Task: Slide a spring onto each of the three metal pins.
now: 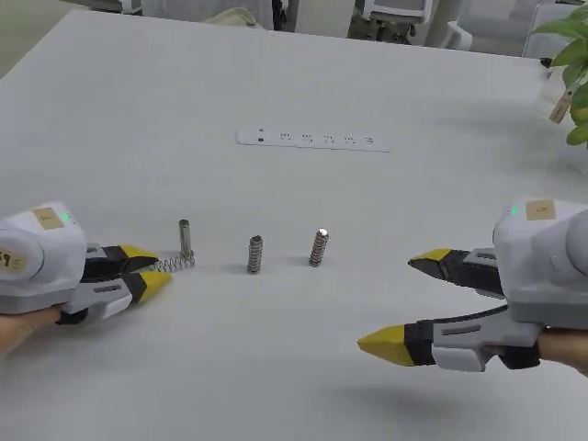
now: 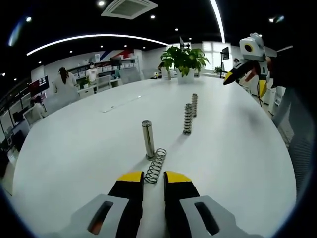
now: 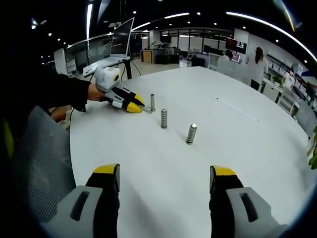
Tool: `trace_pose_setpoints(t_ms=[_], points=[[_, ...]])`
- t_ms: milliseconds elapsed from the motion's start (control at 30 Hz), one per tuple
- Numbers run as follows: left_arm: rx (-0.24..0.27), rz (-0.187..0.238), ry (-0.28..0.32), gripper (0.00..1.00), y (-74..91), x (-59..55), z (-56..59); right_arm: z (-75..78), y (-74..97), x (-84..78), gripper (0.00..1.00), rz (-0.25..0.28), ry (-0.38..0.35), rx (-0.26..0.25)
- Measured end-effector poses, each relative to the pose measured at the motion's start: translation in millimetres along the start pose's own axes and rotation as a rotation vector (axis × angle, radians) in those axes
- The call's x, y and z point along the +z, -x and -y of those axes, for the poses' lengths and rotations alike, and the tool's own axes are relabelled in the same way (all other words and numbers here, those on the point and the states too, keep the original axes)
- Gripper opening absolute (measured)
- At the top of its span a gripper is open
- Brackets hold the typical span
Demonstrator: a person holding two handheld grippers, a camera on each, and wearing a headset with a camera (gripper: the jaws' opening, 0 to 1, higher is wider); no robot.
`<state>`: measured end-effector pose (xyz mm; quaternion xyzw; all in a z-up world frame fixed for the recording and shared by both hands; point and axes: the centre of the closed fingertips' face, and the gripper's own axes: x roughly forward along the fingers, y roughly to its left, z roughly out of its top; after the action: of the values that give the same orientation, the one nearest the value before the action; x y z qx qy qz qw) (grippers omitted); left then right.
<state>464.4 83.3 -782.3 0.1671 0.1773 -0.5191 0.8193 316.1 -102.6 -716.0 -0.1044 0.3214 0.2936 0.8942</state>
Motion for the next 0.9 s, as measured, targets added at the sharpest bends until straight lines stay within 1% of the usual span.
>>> trace_pose_setpoints(t_ms=[100,167,433,733,900], points=[[0.01,-0.002,-0.012,0.06,0.1,0.2,-2.7,-0.1,0.3,0.1,0.73,0.0,0.001,-0.001],[0.013,-0.003,-0.014,0.05,1.0,0.0,-2.5,0.0,0.3,0.3,0.73,0.001,0.001,0.0],[0.015,-0.003,-0.017,0.04,5.7,-1.0,3.2,-2.2,-2.0,0.0,0.72,-0.001,0.004,0.007],[0.015,-0.004,-0.002,0.03,15.2,-5.9,10.5,-5.5,-3.7,2.0,0.72,0.001,0.011,0.017],[0.024,0.0,0.008,0.03,18.1,-7.1,10.5,-8.3,-4.8,3.0,0.71,0.001,0.017,0.025]])
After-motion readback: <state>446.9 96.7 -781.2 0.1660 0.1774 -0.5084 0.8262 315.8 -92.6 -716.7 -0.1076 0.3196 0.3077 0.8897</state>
